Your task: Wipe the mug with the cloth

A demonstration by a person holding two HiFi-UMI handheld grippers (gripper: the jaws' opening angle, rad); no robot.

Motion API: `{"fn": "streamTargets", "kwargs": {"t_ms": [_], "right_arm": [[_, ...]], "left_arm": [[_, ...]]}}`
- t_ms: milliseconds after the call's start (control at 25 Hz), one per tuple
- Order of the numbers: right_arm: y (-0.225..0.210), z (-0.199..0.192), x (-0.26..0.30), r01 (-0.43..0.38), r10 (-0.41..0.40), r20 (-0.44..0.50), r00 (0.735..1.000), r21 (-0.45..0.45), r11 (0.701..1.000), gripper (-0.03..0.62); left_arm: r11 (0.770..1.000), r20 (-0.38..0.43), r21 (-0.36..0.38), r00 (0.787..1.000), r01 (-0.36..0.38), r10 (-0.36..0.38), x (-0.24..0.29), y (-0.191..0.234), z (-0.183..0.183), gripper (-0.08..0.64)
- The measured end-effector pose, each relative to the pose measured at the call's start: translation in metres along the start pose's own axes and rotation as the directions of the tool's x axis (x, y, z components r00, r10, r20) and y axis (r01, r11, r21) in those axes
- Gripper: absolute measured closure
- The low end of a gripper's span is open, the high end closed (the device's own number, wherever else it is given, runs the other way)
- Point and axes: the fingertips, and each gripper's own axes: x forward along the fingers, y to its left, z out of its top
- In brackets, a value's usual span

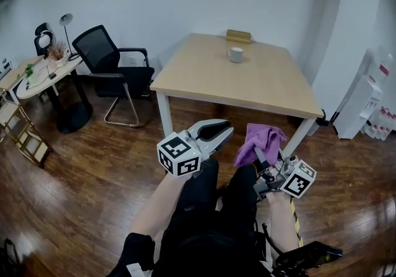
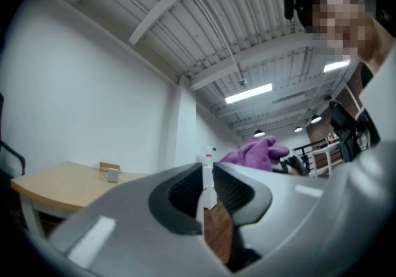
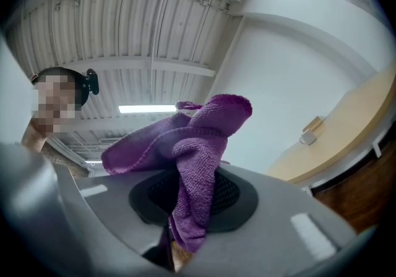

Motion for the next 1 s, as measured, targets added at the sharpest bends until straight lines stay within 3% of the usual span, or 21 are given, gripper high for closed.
{"fn": "streamTargets", "kwargs": {"t_ms": [1000], "right_arm": [[0.0001, -0.0001, -0.0059, 0.016, -0.016, 0.010, 1.000, -0.014, 1.000, 0.512]], "left_arm": [[1.000, 0.000, 0.005, 1.000, 0.024, -0.024, 0.0022, -0.0099, 0.0012, 0.486]]}}
